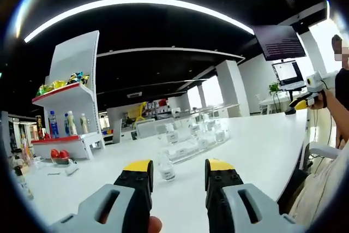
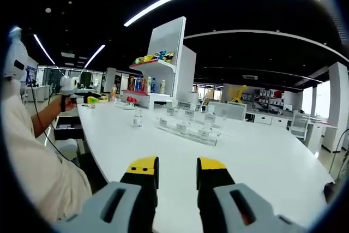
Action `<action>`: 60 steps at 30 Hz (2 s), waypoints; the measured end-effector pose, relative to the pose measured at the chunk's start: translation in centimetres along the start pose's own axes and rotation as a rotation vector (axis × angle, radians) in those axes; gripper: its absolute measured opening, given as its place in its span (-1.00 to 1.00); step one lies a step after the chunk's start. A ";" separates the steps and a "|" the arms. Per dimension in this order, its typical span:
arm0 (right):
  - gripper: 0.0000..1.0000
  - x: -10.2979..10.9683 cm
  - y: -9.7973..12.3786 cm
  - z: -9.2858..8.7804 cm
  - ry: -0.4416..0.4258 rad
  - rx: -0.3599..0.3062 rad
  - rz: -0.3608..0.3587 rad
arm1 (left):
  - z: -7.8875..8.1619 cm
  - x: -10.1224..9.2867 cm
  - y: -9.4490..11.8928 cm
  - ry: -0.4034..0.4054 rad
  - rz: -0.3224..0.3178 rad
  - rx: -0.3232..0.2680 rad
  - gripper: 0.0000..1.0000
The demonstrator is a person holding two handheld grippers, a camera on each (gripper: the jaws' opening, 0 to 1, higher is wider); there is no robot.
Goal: Identify the label on the chemical reagent bottle, grasp the chemical reagent bottle, and place it in the designated position on the reagent rack
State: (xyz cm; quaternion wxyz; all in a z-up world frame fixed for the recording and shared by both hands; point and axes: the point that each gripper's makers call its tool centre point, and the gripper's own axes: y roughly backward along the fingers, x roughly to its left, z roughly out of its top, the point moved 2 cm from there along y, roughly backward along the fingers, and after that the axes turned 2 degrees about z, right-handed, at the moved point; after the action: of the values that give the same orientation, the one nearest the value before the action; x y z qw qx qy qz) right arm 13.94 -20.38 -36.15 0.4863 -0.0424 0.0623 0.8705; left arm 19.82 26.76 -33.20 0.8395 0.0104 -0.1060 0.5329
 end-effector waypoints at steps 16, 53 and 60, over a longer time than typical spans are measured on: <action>-0.45 0.2 -0.4 -0.6 -0.008 0.004 0.009 | 0.1 -0.2 0.3 0.031 -0.014 -0.002 -0.20; -0.45 0.3 -0.6 -0.4 -0.006 0.007 0.010 | -2.0 0.8 -2.7 0.067 -0.011 0.056 -0.14; -0.45 0.0 -0.3 -0.3 -0.006 0.003 0.003 | -2.7 1.2 -3.5 0.071 -0.004 0.070 -0.14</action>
State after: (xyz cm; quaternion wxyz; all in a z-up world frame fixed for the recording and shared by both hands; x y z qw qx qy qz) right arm 14.18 -20.24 -36.47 0.4851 -0.0389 0.0624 0.8714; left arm 23.93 26.63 -35.25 0.8429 0.0212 -0.0572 0.5346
